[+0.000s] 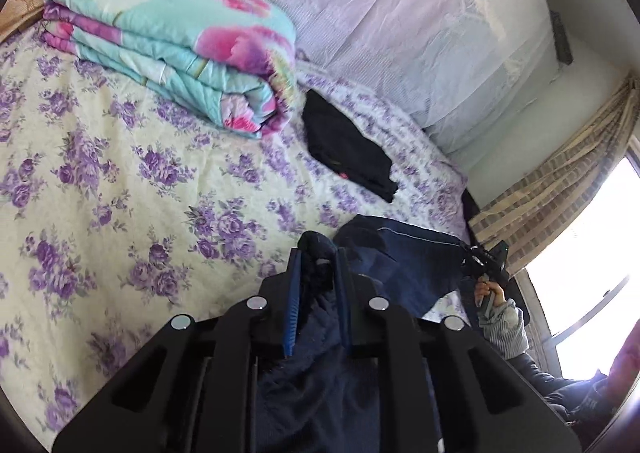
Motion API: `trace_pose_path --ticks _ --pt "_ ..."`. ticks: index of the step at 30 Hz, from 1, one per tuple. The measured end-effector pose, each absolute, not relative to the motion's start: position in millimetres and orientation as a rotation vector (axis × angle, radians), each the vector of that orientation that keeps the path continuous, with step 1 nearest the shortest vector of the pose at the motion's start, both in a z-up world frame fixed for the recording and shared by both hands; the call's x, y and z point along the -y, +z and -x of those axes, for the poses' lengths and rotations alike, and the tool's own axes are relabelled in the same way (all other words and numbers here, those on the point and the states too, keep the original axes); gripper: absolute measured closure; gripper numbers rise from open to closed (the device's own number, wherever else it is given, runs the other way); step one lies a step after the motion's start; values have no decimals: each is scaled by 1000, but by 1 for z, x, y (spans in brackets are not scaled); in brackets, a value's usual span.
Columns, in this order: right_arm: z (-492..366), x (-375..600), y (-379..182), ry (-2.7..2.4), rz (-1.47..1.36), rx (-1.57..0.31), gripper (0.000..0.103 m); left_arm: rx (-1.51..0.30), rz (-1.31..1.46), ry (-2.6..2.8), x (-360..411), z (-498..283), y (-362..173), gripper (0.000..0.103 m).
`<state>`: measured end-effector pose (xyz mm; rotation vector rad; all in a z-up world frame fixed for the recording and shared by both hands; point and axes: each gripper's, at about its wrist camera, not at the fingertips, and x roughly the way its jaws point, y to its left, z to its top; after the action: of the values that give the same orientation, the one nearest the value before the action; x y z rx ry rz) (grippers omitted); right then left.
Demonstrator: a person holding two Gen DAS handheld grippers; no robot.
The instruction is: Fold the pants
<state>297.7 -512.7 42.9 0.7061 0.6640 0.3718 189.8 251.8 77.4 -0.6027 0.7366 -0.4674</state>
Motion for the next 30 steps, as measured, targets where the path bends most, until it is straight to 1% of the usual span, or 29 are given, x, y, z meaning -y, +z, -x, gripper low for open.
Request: trace_pose_path --ticks 4,8,12,13,14,16,18,20,22,24,25,26,27,28,30 --pt "-228 506 83 395 -649 -584 91 -672 609 -495 -260 -147 88 89" --pt "-144 519 89 379 -660 -509 91 -618 663 -491 -282 -102 77 89" --pt "-58 537 53 331 -721 -507 91 -586 775 -460 -316 -48 42 89" --pt "-36 541 39 318 -743 -512 91 -580 806 -446 -325 -35 33 101" --pt "-18 545 26 300 -764 -518 91 -573 850 -433 -335 -20 21 103" --pt "11 549 -4 303 -806 -556 89 -576 922 -410 -351 1 1 103" --pt "31 551 -25 239 -821 -590 81 -599 973 -391 -358 17 -16 103" --pt "48 554 -37 226 -887 -573 81 -619 972 -394 -352 29 -19 103" --pt "57 551 -35 241 -918 -542 81 -633 939 -402 -338 36 -12 103" --pt "60 543 -30 275 -929 -528 81 -635 909 -437 -318 43 -1 93" --pt "59 535 -27 289 -929 -531 81 -636 906 -447 -310 44 1 71" --pt "58 529 -25 301 -928 -536 80 -643 910 -438 -301 47 4 45" --pt "57 522 -23 312 -930 -540 77 -647 918 -420 -294 47 5 39" --pt "56 514 -22 319 -938 -542 71 -656 931 -410 -286 47 5 37" --pt "54 504 -20 336 -957 -539 64 -675 956 -432 -275 42 5 37"
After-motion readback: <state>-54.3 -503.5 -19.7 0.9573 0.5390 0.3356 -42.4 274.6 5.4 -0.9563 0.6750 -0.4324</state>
